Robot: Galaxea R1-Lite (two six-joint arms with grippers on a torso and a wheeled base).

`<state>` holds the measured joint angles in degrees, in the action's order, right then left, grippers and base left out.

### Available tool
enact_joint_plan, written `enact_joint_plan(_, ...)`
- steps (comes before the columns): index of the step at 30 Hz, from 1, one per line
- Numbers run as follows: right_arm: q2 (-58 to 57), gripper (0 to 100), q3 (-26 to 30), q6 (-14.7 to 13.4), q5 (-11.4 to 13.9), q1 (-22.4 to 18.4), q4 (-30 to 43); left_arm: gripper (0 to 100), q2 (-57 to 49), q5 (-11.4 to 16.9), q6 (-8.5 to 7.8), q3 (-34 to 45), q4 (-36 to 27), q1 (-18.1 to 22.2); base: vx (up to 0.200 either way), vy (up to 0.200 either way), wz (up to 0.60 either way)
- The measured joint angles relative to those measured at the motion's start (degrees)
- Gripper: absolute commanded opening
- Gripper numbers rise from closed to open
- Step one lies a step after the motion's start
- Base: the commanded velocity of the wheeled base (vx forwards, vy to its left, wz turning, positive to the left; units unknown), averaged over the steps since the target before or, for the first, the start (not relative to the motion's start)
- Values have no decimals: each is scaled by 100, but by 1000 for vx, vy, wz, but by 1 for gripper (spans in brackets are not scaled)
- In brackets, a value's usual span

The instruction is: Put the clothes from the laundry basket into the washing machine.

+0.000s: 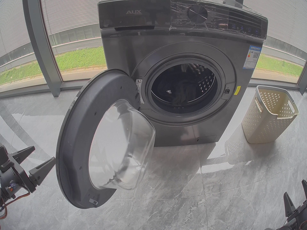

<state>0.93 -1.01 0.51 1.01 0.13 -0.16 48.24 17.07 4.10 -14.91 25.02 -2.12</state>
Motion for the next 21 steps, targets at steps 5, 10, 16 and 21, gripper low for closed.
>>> enact_joint_plan(5,0,100,0,0,2,-4,0,100,162,694,13,-44,0,-347,0,0,0)
enact_joint_plan(10,0,100,0,0,0,-4,0,100,346,773,13,-79,2,-794,0,0,0)
enact_joint_plan(16,0,100,0,0,0,-4,0,100,842,758,33,-324,73,-1488,0,0,0)
enact_joint_plan(21,0,100,0,0,2,-4,2,100,1425,644,90,-827,238,-2055,0,0,0)
